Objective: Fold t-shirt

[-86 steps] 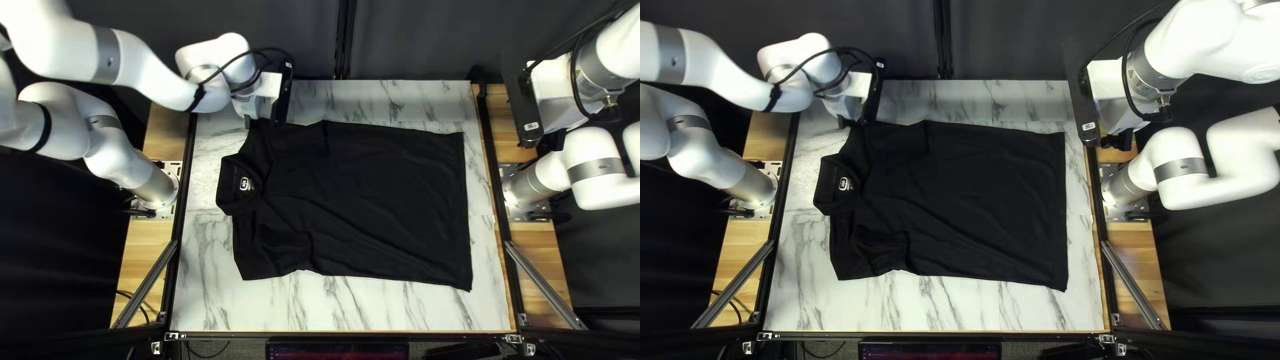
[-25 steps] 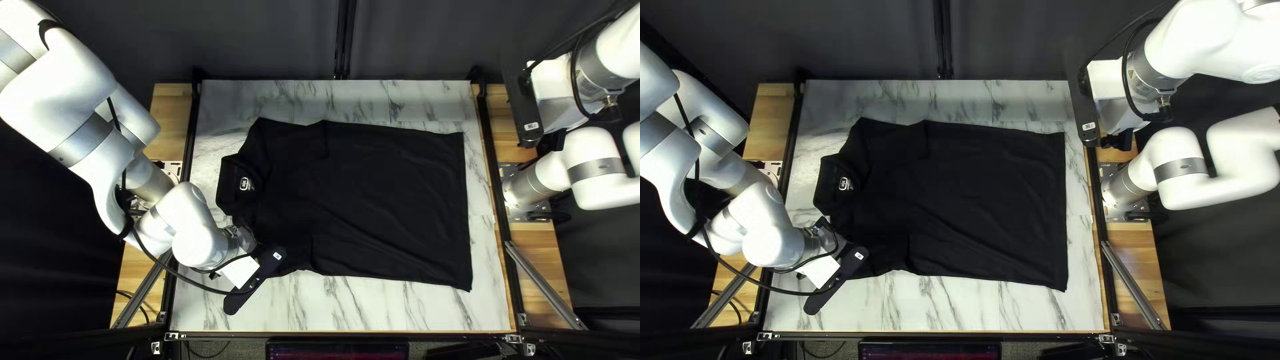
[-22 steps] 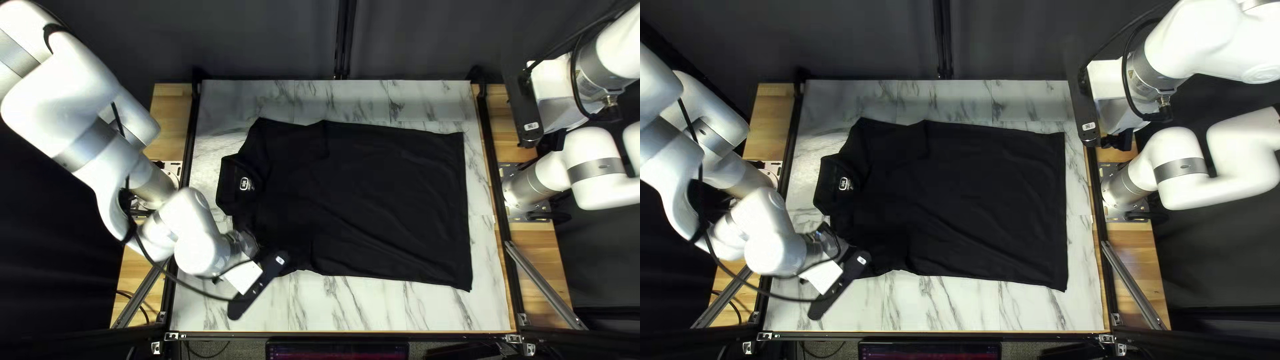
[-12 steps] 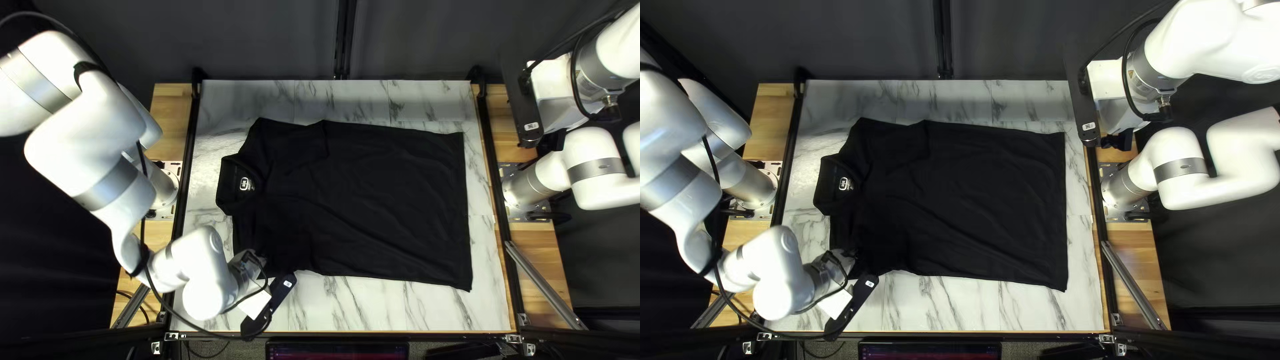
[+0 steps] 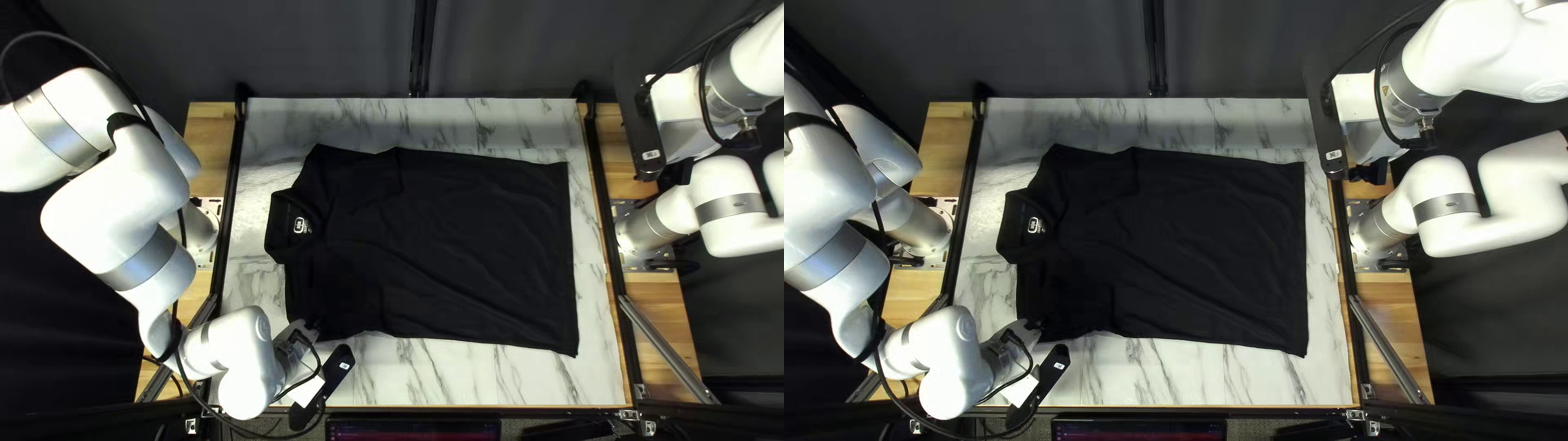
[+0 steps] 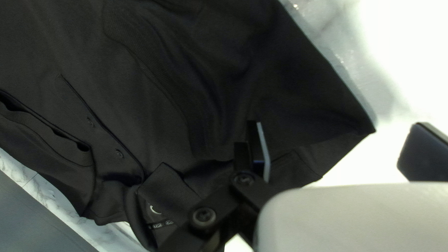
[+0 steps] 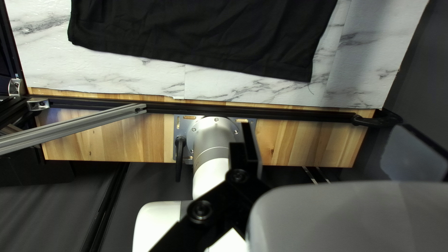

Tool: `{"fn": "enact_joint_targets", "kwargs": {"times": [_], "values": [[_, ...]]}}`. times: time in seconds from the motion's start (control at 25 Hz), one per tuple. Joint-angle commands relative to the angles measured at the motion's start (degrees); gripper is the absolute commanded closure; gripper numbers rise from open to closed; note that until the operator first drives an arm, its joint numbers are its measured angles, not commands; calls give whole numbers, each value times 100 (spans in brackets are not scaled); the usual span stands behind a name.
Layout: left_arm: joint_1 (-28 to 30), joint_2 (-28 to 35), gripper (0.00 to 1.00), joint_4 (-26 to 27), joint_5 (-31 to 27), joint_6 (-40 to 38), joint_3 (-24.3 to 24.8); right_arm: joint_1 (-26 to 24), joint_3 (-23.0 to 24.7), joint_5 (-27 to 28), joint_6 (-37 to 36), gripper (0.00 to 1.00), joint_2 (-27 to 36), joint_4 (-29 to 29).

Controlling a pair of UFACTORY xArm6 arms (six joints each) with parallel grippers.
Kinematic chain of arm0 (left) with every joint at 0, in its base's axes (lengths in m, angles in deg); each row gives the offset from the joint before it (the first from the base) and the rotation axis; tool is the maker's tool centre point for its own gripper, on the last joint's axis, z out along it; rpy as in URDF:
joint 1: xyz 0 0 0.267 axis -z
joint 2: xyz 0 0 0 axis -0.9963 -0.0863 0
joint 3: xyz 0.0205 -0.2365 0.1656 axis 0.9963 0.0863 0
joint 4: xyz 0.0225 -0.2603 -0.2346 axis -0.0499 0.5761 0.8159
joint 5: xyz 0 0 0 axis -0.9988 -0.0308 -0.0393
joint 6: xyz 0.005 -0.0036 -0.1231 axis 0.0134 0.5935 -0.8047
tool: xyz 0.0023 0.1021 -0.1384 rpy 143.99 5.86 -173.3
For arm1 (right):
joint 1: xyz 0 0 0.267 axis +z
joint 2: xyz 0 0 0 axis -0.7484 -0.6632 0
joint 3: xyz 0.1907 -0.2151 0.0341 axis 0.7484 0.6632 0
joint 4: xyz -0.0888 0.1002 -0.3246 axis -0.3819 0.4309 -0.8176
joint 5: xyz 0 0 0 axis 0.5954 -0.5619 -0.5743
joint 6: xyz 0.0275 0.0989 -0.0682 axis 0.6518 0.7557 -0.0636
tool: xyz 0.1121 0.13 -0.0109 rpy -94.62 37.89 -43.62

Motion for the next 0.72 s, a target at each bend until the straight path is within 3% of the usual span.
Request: {"fn": "enact_joint_targets", "kwargs": {"times": [0.04, 0.16, 0.28, 0.32, 0.36, 0.72], "values": [[-4, 12, 2, -48, 74, 4, 91, 0, 0, 0, 0, 0, 0, 0], [31, 37, 12, -58, 123, -54, 169, 0, 0, 0, 0, 0, 0, 0], [27, 48, 42, -79, 164, -81, 209, 0, 0, 0, 0, 0, 0, 0], [21, 55, 78, -83, 177, -85, 224, 0, 0, 0, 0, 0, 0, 0], [3, 56, 94, -94, 207, -82, 241, 0, 0, 0, 0, 0, 0, 0], [-63, 76, 100, -105, 271, -21, 265, 0, 0, 0, 0, 0, 0, 0]]}}
